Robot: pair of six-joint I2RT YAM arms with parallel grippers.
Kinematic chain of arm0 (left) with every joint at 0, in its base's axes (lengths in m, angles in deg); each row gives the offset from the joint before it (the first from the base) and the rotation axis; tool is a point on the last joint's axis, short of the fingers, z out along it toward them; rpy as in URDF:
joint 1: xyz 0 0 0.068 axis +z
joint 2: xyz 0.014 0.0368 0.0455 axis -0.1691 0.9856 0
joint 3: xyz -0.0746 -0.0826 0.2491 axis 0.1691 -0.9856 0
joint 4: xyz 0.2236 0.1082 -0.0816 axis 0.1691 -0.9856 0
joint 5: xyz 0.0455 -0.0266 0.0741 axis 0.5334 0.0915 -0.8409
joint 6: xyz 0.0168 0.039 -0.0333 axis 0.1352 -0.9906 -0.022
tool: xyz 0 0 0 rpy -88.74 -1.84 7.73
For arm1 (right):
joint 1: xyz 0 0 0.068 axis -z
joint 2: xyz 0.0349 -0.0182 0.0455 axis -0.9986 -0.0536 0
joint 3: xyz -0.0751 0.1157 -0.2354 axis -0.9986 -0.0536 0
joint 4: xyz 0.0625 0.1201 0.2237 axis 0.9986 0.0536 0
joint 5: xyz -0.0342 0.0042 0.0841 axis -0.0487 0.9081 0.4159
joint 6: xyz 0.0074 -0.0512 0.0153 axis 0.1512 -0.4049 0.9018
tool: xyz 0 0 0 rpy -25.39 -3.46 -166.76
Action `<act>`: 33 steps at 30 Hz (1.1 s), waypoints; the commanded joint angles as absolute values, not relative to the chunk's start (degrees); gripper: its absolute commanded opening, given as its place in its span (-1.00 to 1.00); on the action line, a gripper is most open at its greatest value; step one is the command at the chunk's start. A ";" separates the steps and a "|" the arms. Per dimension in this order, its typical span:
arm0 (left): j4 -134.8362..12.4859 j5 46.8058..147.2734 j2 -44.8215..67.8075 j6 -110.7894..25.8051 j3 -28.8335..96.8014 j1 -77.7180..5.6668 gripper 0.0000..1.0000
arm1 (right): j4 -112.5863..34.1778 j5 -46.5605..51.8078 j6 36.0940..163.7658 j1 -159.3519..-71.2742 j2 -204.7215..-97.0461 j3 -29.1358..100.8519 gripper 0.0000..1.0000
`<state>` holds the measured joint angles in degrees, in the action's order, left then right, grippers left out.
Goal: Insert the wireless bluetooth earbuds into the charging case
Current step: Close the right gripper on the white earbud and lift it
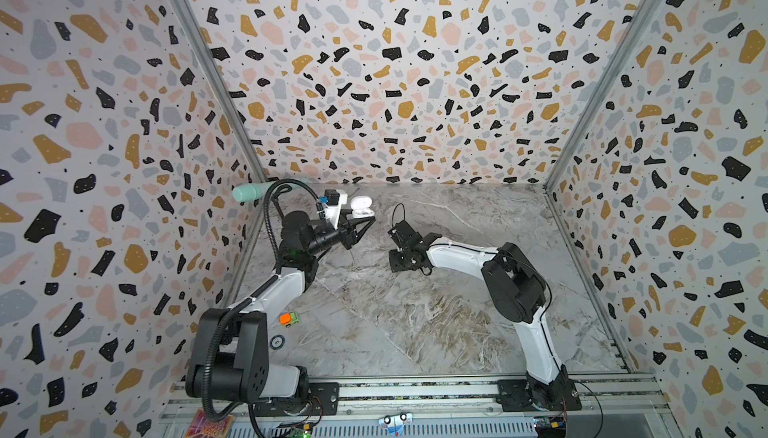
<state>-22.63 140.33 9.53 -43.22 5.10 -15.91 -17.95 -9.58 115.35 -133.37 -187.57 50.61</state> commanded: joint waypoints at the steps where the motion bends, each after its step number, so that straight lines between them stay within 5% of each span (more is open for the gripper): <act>1: -19.13 141.51 9.95 -42.93 5.32 -16.15 -0.76 | -15.02 -10.10 114.95 -133.95 -187.79 52.94 -0.02; 33: -18.37 141.82 10.03 -41.97 5.06 -16.24 -0.75 | -3.17 -15.47 112.13 -135.08 -192.73 60.35 -0.24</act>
<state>-21.67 140.77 9.84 -42.35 5.10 -15.91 -8.22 -14.91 112.67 -134.85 -192.16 59.33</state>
